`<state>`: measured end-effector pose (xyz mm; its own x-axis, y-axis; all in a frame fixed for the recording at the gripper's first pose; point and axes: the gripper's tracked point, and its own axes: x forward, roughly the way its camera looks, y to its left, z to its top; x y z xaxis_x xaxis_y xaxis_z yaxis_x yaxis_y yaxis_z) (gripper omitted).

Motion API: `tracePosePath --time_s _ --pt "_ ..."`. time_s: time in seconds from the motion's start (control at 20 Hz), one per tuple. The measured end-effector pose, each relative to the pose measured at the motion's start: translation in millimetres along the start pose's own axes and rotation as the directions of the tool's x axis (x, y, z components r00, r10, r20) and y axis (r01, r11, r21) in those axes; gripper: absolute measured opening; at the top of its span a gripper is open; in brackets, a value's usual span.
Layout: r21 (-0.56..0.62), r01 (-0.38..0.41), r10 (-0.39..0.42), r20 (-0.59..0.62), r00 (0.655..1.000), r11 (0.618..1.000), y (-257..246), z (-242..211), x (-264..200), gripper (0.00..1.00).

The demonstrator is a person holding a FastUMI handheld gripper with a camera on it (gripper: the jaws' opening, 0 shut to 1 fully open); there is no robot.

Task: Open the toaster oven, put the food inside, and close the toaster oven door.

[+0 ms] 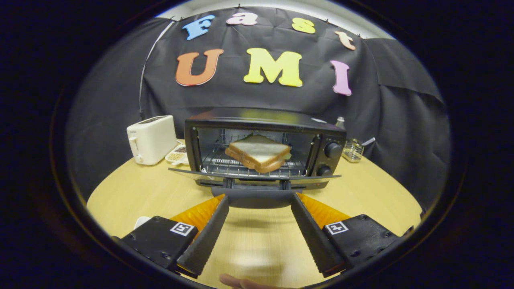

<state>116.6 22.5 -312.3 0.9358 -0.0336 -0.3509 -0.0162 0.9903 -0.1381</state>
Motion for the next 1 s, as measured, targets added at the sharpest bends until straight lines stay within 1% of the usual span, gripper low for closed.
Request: tracePosePath --time_s 0.25,0.35,0.5,0.7,0.85,1.0 --pt "-0.025 -0.01 0.012 0.069 0.998 1.0 2.6 31.7 -19.0 1.0" --pt "-0.036 -0.001 0.004 0.099 0.995 0.999 0.8 41.6 -28.4 1.0" --pt "-0.05 0.015 -0.009 0.106 0.994 0.999 -5.0 46.9 -38.4 1.0" --pt "-0.012 0.023 -0.022 0.102 0.995 1.0 -19.4 55.8 -50.6 1.0" --pt "0.036 0.023 -0.027 0.114 0.993 0.999 -34.0 70.3 -70.2 1.0" --pt "0.051 0.054 -0.063 0.205 0.977 0.997 -63.1 111.4 -111.9 1.0"
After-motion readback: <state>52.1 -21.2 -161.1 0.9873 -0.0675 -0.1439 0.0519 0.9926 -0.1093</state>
